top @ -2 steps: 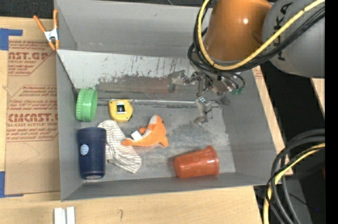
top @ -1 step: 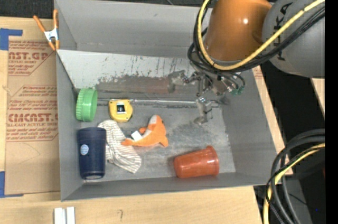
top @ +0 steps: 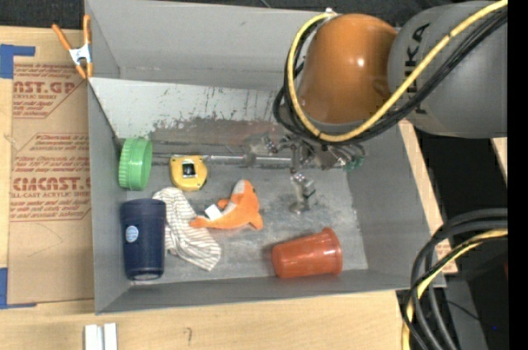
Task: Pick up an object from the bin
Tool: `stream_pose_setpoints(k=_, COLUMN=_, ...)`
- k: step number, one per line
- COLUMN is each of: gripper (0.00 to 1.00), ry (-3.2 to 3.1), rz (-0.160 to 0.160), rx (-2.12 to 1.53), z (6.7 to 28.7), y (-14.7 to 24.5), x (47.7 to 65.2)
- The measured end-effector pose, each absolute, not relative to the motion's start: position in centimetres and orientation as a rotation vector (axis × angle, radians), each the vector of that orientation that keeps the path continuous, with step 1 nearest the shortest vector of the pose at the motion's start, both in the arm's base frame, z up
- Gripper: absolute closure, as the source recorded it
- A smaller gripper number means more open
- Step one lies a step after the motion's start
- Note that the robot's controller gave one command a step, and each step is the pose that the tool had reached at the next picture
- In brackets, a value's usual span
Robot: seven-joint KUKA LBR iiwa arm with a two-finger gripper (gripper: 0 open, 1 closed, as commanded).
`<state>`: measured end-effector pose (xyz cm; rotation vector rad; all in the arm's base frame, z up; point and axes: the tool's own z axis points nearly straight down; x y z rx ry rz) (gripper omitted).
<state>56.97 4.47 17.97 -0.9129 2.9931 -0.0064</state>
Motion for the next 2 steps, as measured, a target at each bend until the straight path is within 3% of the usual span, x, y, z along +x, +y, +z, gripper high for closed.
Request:
stream_pose_setpoints(k=1, gripper=0.00, ry=2.992, rz=0.006, rx=-0.954, z=14.4, y=7.4, x=55.8)
stream_pose_setpoints(k=2, gripper=0.00, ry=3.005, rz=0.002, rx=-0.906, z=11.2, y=6.9, x=54.9)
